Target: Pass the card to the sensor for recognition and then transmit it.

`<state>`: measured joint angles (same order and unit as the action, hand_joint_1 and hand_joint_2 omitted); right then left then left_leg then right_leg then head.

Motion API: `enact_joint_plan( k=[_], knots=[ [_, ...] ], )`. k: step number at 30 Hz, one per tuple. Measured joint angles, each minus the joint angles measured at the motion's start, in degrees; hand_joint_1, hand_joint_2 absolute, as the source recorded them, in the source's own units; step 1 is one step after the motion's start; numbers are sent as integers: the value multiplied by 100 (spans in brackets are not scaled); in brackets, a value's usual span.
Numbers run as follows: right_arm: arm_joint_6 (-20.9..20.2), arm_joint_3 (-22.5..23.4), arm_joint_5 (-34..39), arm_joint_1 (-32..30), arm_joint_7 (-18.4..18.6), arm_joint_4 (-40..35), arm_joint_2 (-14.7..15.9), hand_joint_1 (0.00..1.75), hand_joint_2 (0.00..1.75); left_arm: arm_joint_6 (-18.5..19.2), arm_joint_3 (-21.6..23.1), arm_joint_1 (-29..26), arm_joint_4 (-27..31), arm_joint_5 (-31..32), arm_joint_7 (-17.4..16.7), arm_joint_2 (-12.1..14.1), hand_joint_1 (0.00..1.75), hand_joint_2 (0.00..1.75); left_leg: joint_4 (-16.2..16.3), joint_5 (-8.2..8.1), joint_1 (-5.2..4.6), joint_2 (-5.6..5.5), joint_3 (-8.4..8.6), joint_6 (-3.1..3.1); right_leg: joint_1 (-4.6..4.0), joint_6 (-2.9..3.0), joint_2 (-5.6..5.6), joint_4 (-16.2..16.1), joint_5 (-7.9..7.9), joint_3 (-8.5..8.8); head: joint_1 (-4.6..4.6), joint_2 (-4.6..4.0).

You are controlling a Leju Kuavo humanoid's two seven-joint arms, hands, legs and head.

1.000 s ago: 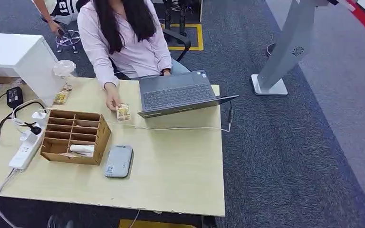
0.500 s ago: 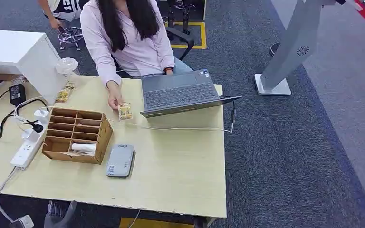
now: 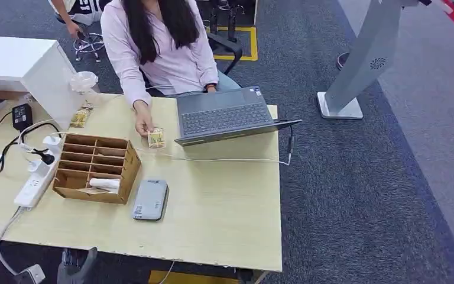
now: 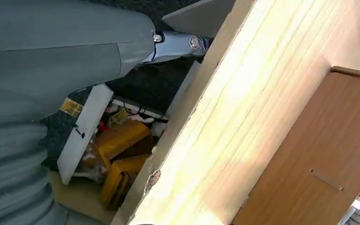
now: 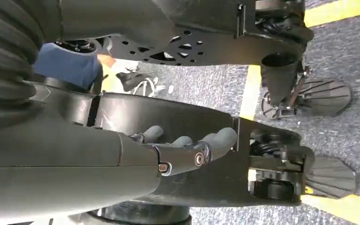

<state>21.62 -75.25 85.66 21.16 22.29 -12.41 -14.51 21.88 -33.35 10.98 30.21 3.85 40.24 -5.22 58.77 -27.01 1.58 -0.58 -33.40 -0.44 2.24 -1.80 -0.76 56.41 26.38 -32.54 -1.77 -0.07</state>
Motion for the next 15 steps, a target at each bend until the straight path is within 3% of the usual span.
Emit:
enact_joint_plan(
  k=[9,15],
  knots=[
    [22,-57,-53,16,-4,0,-5,0,175,-39,72,41,-46,-48,0,-17,0,175,0,0,0,-6,-6,0,0,0,2,0,1,-3,0,0],
    [505,-490,-923,126,171,-2,-35,0,175,-28,100,20,-46,-304,-2,-20,0,175,0,0,0,-6,-9,0,0,0,1,0,1,-7,2,0]
  ],
)
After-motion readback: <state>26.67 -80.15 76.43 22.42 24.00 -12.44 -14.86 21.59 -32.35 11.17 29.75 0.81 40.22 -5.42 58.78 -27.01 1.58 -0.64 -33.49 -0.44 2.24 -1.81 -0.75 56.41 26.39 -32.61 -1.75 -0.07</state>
